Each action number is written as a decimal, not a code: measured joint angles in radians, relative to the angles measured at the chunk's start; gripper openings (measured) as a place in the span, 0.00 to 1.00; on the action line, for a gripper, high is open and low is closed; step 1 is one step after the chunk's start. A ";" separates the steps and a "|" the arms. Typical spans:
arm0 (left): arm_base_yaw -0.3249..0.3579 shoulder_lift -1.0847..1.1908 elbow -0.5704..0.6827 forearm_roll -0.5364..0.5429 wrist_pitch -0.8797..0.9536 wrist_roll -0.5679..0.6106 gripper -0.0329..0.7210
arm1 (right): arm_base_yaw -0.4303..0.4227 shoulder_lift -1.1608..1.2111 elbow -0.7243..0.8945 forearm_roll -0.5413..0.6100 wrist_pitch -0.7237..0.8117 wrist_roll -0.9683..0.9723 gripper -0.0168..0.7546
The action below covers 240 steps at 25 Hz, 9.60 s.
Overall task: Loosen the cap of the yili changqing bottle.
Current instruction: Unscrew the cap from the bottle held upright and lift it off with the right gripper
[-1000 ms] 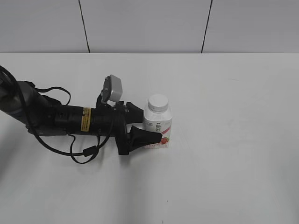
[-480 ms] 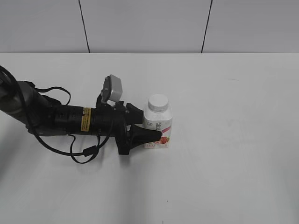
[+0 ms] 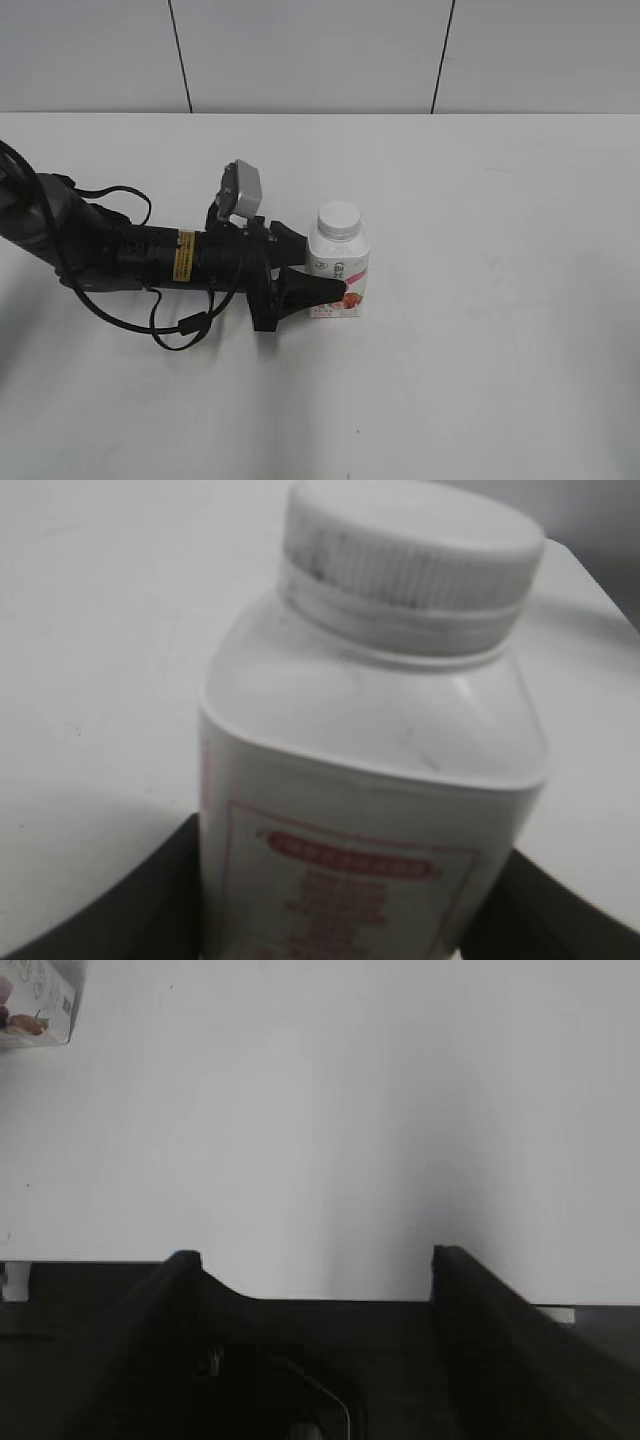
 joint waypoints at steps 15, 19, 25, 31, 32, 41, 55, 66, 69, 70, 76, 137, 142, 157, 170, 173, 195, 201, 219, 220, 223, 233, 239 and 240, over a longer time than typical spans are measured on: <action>0.001 0.000 0.000 0.007 0.001 0.000 0.61 | 0.022 0.670 -0.431 0.085 0.065 0.139 0.74; 0.001 0.000 0.000 0.009 0.004 0.002 0.60 | 0.106 0.800 -0.510 0.090 0.065 0.223 0.74; 0.001 0.000 0.000 0.009 0.006 0.003 0.60 | 0.281 0.984 -0.626 0.093 0.066 0.363 0.72; 0.001 0.000 0.000 0.009 0.007 0.003 0.60 | 0.378 1.166 -0.763 0.099 0.067 0.417 0.69; 0.001 0.000 0.000 0.009 0.007 0.003 0.60 | 0.386 1.195 -0.788 0.100 0.067 0.423 0.69; 0.001 -0.001 0.000 0.009 0.011 0.003 0.60 | 0.455 1.415 -0.999 0.103 0.068 0.480 0.69; 0.001 -0.001 0.000 0.009 0.012 0.003 0.60 | 0.504 1.606 -1.119 0.105 0.068 0.491 0.69; 0.001 -0.001 0.000 0.009 0.012 0.003 0.60 | 0.546 1.656 -1.121 0.121 -0.003 0.492 0.69; 0.001 -0.001 0.000 0.009 0.012 0.003 0.60 | 0.546 1.657 -1.121 0.112 -0.006 0.492 0.69; 0.001 -0.001 0.000 0.009 0.013 0.003 0.60 | 0.546 1.657 -1.121 0.108 -0.007 0.492 0.69; 0.001 -0.001 0.000 0.009 0.013 0.003 0.60 | 0.546 1.662 -1.122 0.100 -0.019 0.492 0.69; 0.001 -0.001 0.000 0.013 0.018 0.015 0.56 | 0.546 1.676 -1.133 0.092 0.005 -0.958 0.53; 0.001 -0.001 0.000 0.013 0.018 0.015 0.56 | 0.546 1.676 -1.133 0.092 0.005 -0.957 0.53; 0.001 -0.001 0.000 0.011 0.018 0.012 0.56 | 0.547 1.676 -1.133 0.111 0.009 -0.931 0.73; 0.001 -0.001 0.000 0.010 0.018 0.009 0.56 | 0.547 1.650 -1.133 0.096 0.009 -0.451 0.74; 0.001 -0.001 0.000 0.010 0.018 0.003 0.56 | 0.547 1.650 -1.133 0.050 0.009 -0.207 0.74; 0.001 -0.001 -0.002 0.009 0.018 -0.020 0.56 | 0.547 1.650 -1.133 0.059 -0.012 0.329 0.74; 0.001 -0.001 -0.002 0.006 0.018 -0.023 0.56 | 0.547 1.650 -1.133 0.059 -0.053 0.371 0.74; 0.001 -0.001 -0.002 0.005 0.018 -0.024 0.56 | 0.547 1.682 -1.136 0.060 -0.020 0.408 0.68; 0.001 -0.001 -0.002 0.005 0.018 -0.024 0.56 | 0.547 1.682 -1.136 0.060 -0.019 0.408 0.65; 0.001 -0.001 -0.002 0.005 0.018 -0.024 0.56 | 0.547 1.682 -1.136 0.063 -0.015 0.409 0.55; 0.000 -0.001 -0.002 0.003 0.018 -0.024 0.56 | 0.547 1.686 -1.152 0.063 -0.002 0.354 0.53; 0.000 -0.001 -0.002 -0.002 0.018 -0.034 0.56 | 0.547 1.687 -1.154 0.063 -0.023 0.078 0.53; 0.000 -0.001 -0.002 -0.002 0.018 -0.034 0.56 | 0.547 1.687 -1.154 0.063 -0.024 0.016 0.53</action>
